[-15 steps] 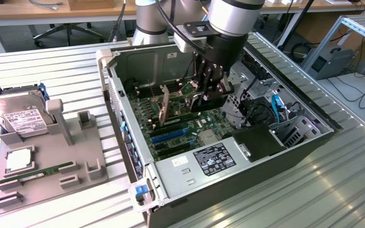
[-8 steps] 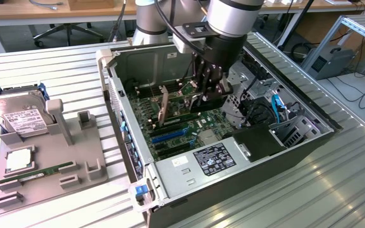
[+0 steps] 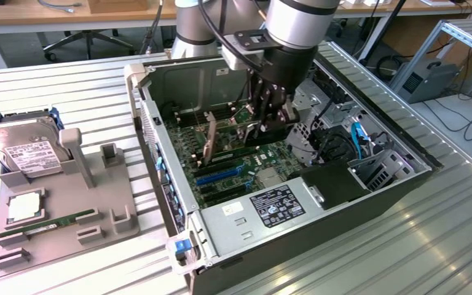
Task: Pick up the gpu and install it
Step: 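Insert the gpu into the slot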
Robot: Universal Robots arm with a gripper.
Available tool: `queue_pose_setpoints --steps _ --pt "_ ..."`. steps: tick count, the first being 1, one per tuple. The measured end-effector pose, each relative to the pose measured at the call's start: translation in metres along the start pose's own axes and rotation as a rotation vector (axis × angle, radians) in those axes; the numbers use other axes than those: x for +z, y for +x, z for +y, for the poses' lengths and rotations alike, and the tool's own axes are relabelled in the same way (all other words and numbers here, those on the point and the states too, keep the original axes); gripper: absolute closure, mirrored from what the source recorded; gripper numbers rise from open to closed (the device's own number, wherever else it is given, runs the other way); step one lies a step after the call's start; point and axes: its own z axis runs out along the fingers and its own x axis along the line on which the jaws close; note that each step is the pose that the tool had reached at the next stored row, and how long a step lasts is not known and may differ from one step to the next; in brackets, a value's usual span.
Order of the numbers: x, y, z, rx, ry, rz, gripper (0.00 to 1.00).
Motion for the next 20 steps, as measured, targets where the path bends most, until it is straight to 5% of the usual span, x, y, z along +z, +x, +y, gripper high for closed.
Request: queue_pose_setpoints --steps 20 --pt "0.0033 0.0009 0.0062 0.000 0.0000 0.0000 0.73"
